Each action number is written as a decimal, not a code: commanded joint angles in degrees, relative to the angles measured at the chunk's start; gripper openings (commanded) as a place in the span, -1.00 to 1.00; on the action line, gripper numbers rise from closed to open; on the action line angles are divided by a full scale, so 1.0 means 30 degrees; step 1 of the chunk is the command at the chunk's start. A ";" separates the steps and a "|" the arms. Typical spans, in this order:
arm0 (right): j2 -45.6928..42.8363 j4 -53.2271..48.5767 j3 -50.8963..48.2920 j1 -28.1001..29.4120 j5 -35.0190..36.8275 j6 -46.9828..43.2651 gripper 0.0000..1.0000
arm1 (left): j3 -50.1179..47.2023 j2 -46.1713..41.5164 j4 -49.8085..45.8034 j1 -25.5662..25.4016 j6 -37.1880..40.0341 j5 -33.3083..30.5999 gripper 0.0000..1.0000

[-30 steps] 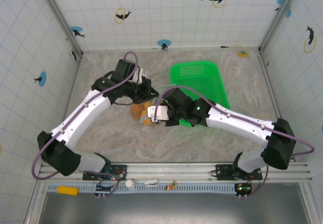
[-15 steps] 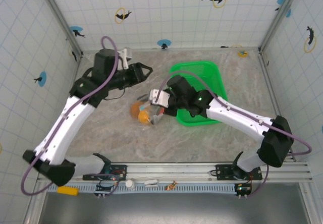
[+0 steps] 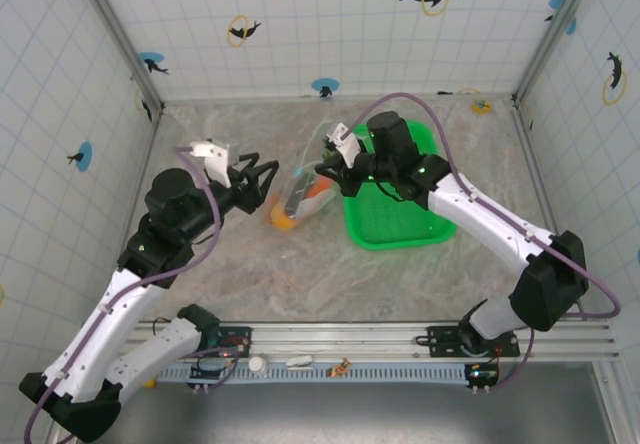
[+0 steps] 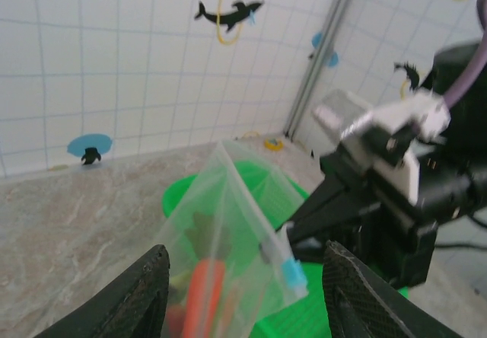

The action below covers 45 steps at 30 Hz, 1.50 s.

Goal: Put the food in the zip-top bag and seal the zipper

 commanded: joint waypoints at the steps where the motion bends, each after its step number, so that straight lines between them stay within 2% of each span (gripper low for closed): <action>1: -0.0938 0.1280 -0.0537 -0.0022 -0.1213 0.1041 -1.00 | -0.1075 -0.0810 -0.0414 0.0075 0.3717 0.1636 0.08; 5: -0.1034 0.1554 -0.0898 -0.0053 -0.1423 0.1353 -1.00 | -0.1801 -0.1141 -0.0771 0.0085 0.6565 0.3171 0.07; 7: -0.1035 0.1643 -0.0958 -0.0035 -0.1478 0.1496 -1.00 | -0.2124 -0.1086 -0.1065 0.0088 0.7598 0.2820 0.08; 13: -0.1085 0.1726 -0.1015 -0.0035 -0.1697 0.1694 -1.00 | -0.3465 -0.1179 0.1519 0.0094 0.8332 0.2139 0.08; 17: -0.1090 0.1760 -0.1016 -0.0035 -0.1833 0.1874 -1.00 | -0.3465 -0.0482 0.2492 0.0054 0.8440 0.2906 0.00; 23: -0.1063 0.1777 -0.1016 -0.0008 -0.2090 0.1965 -1.00 | -0.3326 0.0100 0.3943 -0.0375 0.8504 0.2226 -0.14; 35: -0.1268 0.1761 -0.1280 0.0015 -0.2116 0.2222 -1.00 | -0.2974 0.1158 0.4573 -0.0572 0.8127 0.2720 -0.81; 37: -0.1301 0.1734 -0.1280 0.0023 -0.2072 0.2229 -1.00 | -0.2920 0.1217 0.4698 -0.0590 0.8063 0.2489 -0.97; 39: -0.1342 0.1511 -0.1197 0.0024 -0.1762 0.2155 -1.00 | -0.2673 0.1318 0.4677 -0.0584 0.8023 0.2401 -1.00; 40: -0.1405 0.1362 -0.1163 -0.0005 -0.1478 0.2124 -0.94 | -0.2580 0.1349 0.4677 -0.0580 0.8002 0.2442 -1.00; 41: -0.1562 0.1317 -0.1112 0.0054 -0.0976 0.2104 -0.73 | -0.2463 0.1333 0.4608 -0.0594 0.8018 0.2496 -1.00; 43: -0.1914 0.0604 -0.0609 0.0372 -0.0283 0.1138 -0.47 | -0.2178 0.1269 0.4129 -0.0578 0.8226 0.2662 -1.00; 45: -0.2282 -0.0245 0.0243 0.0794 0.0831 -0.0159 -0.32 | -0.1914 0.1174 0.3366 -0.0581 0.8396 0.2936 -1.00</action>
